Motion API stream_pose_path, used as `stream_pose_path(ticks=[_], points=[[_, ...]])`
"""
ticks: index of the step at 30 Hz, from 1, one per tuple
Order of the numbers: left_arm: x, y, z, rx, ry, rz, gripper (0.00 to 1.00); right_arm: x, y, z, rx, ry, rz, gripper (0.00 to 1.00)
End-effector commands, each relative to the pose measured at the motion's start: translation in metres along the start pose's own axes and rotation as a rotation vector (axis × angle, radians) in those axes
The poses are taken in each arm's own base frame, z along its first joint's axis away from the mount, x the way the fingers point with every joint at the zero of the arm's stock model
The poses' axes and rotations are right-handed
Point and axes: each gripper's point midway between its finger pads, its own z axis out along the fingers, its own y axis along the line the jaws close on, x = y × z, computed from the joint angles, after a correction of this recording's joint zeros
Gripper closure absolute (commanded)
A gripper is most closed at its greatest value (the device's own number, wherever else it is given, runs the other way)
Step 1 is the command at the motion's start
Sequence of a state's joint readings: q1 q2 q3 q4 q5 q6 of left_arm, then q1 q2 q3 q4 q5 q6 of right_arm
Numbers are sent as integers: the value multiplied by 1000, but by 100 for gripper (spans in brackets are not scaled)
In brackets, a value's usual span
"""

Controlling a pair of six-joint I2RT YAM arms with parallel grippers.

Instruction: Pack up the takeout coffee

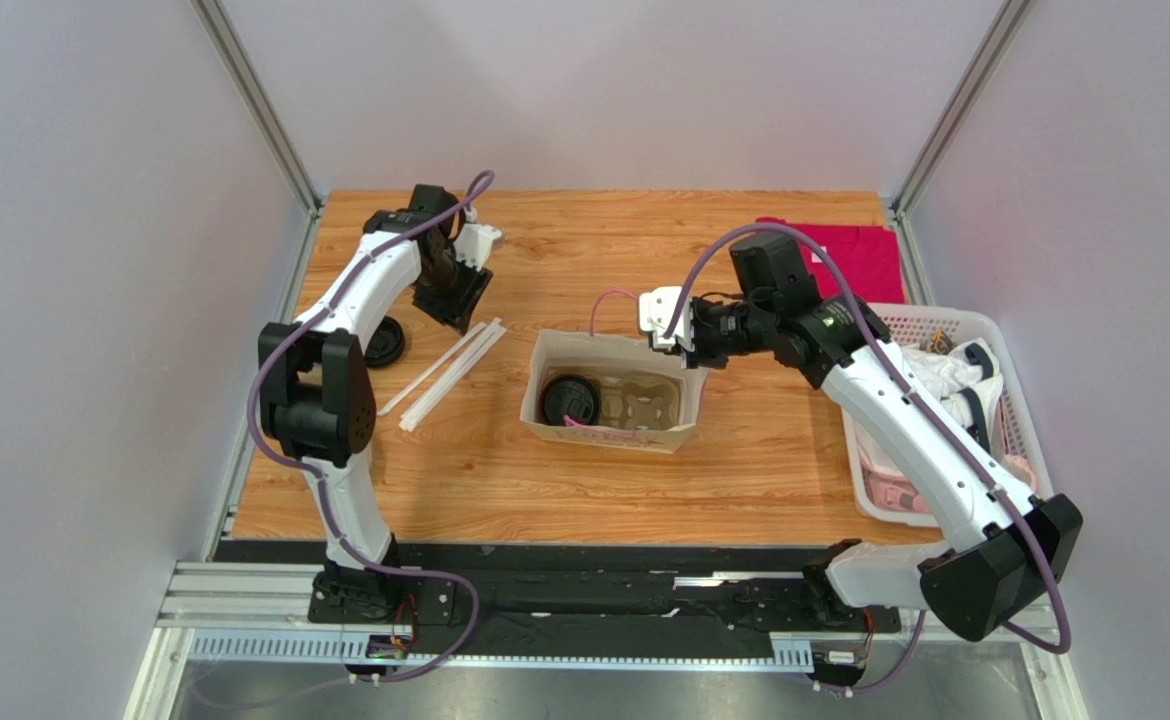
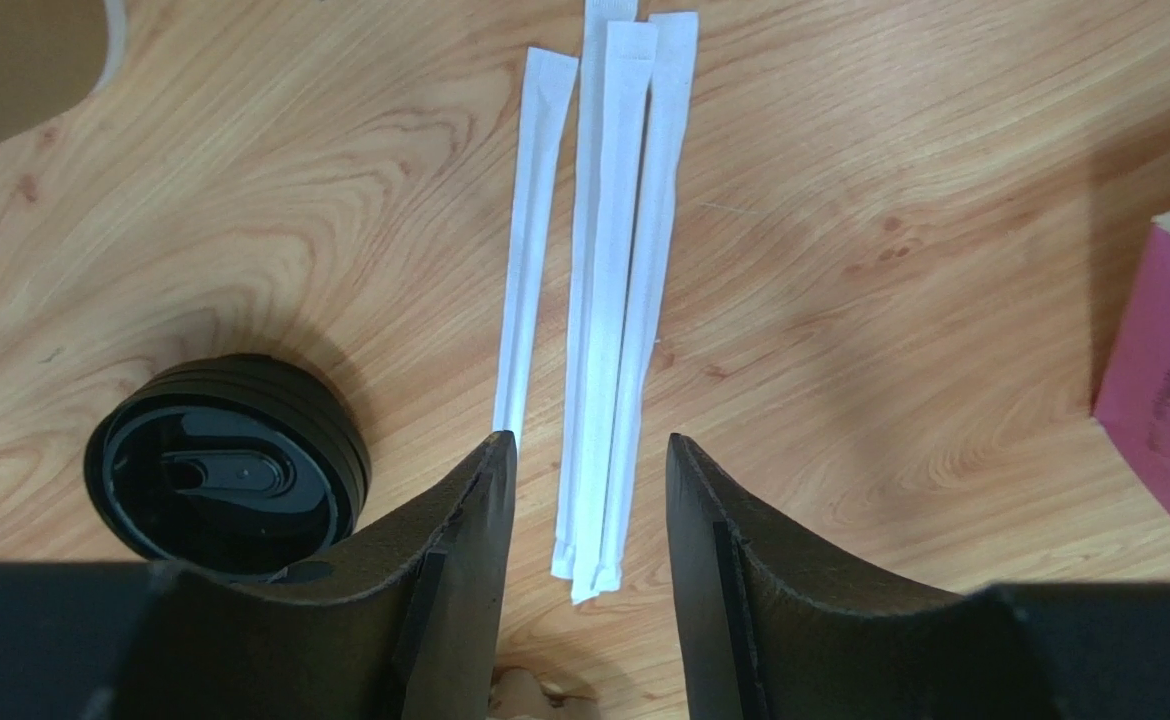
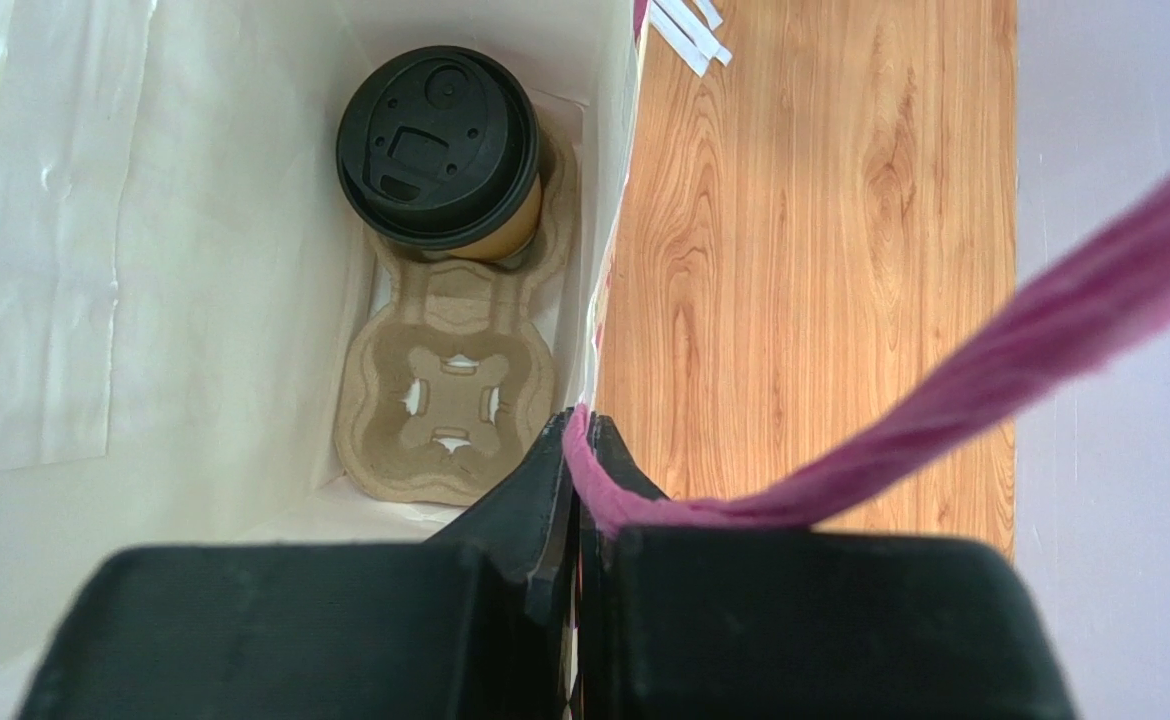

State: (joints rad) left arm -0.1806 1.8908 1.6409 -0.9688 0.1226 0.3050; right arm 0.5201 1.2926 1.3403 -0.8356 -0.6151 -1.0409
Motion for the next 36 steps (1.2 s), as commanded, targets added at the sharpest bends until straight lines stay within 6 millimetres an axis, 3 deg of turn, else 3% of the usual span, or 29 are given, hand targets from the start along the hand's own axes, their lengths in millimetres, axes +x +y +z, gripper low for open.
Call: stream_pose_path(ticks=[1,11,21,36], points=[[-7,10,4,-31,3,35,51,-18,3,-10,27,-62,-75,100],[-10,15,27,-10,45,59,53,-19,9,-13,40,-74,-104,100],[-10,14,40,15,75,90,56,-13,1,-9,52,-44,-66,100],[3,16,74,15,164,108,59,-7,-7,-6,56,-26,-27,100]])
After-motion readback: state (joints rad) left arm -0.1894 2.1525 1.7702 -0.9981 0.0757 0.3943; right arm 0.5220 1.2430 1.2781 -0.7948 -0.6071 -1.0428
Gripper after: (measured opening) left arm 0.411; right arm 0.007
